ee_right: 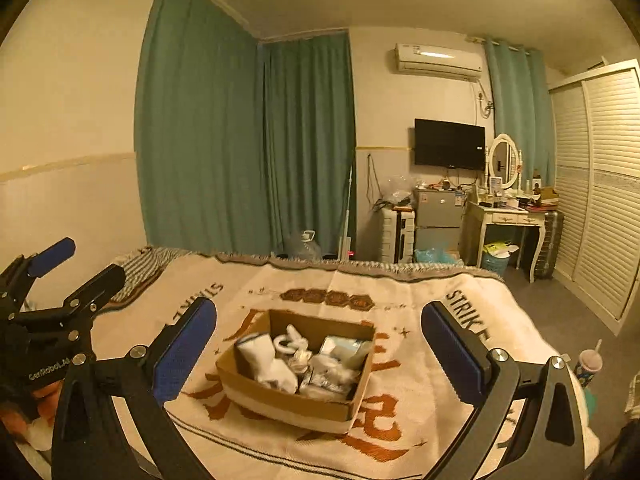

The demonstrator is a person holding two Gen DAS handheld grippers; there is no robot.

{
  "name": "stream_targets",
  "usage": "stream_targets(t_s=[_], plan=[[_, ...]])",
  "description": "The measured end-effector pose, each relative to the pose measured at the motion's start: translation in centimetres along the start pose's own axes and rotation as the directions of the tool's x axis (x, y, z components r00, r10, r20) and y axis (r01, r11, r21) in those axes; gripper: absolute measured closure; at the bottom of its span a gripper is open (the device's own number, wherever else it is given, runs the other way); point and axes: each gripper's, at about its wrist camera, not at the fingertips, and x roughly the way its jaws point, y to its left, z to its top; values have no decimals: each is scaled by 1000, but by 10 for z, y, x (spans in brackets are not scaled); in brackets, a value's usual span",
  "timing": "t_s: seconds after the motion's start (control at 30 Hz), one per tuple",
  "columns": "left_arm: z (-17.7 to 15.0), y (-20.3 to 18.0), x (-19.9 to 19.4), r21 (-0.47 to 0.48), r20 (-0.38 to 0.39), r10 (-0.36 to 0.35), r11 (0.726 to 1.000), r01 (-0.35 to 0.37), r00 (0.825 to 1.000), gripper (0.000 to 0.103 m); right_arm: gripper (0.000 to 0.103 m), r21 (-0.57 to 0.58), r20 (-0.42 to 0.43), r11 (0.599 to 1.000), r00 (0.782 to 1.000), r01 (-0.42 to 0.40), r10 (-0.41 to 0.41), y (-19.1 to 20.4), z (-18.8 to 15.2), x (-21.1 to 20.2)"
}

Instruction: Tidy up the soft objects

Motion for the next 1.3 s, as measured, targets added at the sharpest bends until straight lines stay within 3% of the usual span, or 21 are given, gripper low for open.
stream_targets(t_s=[0.17, 0.33, 1.3], plan=[[-37, -10, 30, 21, -102, -11, 1000, 13, 995, 7, 0, 23, -57, 1000, 998, -10, 12, 6, -48, 28], [-52, -16, 40, 21, -138, -22, 999, 25, 990, 7, 0, 45, -109, 999, 994, 14, -9, -1, -69, 50], [-66, -4, 41, -53, -203, -82, 996, 72, 976, 7, 0, 61, -141, 997, 990, 39, -30, -4, -72, 55]])
